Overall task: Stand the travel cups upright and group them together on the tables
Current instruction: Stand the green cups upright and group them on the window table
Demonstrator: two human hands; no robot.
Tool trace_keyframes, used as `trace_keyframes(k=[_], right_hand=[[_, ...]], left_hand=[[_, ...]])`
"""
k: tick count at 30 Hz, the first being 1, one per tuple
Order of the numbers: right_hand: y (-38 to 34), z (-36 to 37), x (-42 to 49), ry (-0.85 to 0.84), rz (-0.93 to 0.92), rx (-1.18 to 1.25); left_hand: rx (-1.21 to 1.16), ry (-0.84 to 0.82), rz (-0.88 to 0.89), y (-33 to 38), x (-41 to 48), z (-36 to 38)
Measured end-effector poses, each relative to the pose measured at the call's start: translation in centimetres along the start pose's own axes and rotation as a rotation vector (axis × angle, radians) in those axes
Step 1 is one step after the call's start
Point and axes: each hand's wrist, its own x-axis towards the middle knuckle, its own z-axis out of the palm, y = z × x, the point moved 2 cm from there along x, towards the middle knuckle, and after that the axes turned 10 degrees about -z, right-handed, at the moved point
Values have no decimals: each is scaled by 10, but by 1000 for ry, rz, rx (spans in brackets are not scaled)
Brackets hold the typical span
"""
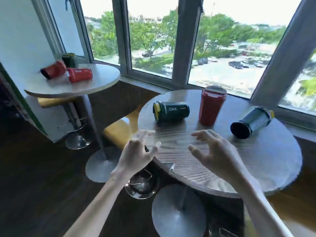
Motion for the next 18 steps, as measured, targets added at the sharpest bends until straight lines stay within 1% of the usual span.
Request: trace_keyframes(k=[3,6,9,11,14,18], right_hand=[[25,0,39,-8,-31,67],[43,12,85,-63,-89,90],[57,31,124,-123,-129,76],[66,44,146,-188,-128,64],[79,60,170,-320,-95,50],[90,70,186,-368,-71,76]], left_hand=[[-88,-4,-28,-4,36,9],[-132,-26,-80,-10,75,15],[-163,-43,-92,-21,110,18],[-135,-88,-81,-27,132,22],[-130,-206,-24,-38,158,30],[-223,-312,41,-54,184,29]])
